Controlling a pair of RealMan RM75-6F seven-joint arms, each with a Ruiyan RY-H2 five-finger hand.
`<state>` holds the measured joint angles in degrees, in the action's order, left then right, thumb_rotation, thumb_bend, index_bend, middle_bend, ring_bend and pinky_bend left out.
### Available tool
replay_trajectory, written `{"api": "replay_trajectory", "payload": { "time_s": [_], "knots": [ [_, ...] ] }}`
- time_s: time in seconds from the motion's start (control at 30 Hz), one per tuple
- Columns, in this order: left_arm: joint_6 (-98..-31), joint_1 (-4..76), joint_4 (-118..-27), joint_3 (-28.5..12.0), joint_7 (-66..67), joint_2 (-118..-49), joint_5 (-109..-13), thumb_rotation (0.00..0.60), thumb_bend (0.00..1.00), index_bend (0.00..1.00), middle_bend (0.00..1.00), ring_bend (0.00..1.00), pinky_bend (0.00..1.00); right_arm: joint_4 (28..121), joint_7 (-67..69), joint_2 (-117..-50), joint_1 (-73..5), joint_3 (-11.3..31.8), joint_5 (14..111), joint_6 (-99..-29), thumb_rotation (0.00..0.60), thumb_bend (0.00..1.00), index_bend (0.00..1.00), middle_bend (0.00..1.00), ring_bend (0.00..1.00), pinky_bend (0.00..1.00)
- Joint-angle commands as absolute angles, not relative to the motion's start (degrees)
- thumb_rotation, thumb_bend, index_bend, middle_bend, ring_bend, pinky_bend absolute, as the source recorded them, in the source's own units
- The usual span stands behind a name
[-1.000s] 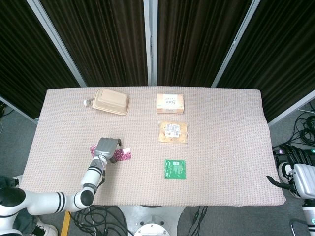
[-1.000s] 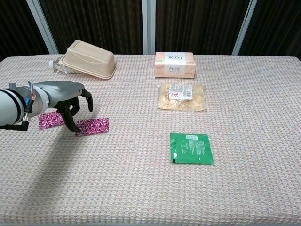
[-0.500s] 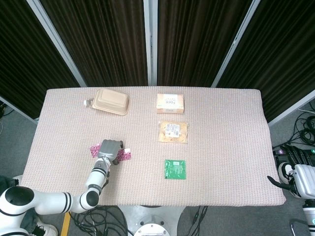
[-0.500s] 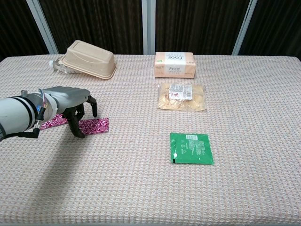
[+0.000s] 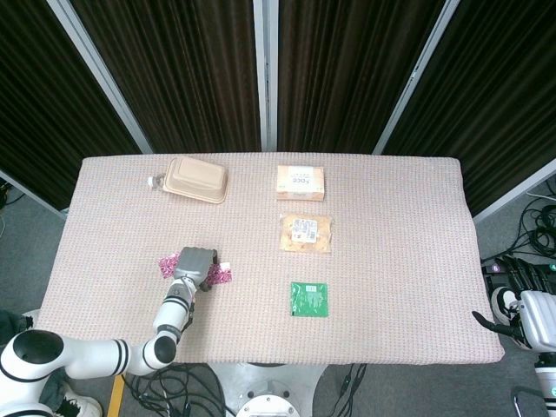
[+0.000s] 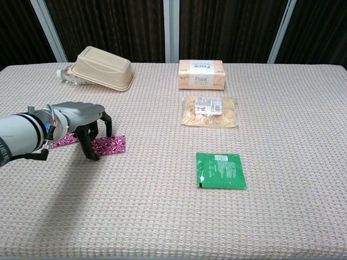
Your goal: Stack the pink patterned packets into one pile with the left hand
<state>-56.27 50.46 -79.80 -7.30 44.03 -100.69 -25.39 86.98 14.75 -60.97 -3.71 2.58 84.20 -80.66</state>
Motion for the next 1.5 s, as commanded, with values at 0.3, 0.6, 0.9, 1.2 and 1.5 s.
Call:
{"api": "replay_trajectory", "payload": {
  "time_s": [0.3,0.6,0.9,1.2,1.5],
  "knots": [
    [-56.5,50.0,-81.1,-7.2,43.2,-99.8,-26.6,0.6,0.25,0.48,0.89,0.84,0.98,87.2,14.6,-60.9,-3.7,2.6,84.3,-80.7,0.469,0.06,0.11,0.08,0.0,0.0],
    [-58.4,49.3,-84.4,-8.0,42.1,-96.8,-27.9,0.6,0.25,0.48,0.89,0.84,0.98,87.4,14.6,-60.7,-3.7,2.8,84.4,-81.0,0.468,0.06,0.11,0.08,0.0,0.0],
    [-58.6,47.2,-84.2,-8.4,39.7,-92.3,-26.4,0.6,0.25,0.48,0.89,0.84,0.98,87.2,14.8,-61.0,-4.3,2.9,84.8,-80.5,0.467,0.06,0.11,0.08,0.0,0.0],
    [-56.1,45.2,-79.7,-6.0,38.4,-91.8,-26.9,0.6,0.25,0.48,0.89,0.84,0.98,87.7,14.3,-60.9,-4.5,3.1,84.8,-80.5,0.465,0.06,0.11,0.08,0.0,0.0],
    [-54.0,44.2,-77.3,-5.2,36.3,-92.0,-30.0,0.6,0.24,0.48,0.89,0.84,0.98,88.6,13.4,-60.7,-4.5,3.0,84.9,-80.7,0.468,0.06,0.11,0.08,0.0,0.0]
  ]
}}
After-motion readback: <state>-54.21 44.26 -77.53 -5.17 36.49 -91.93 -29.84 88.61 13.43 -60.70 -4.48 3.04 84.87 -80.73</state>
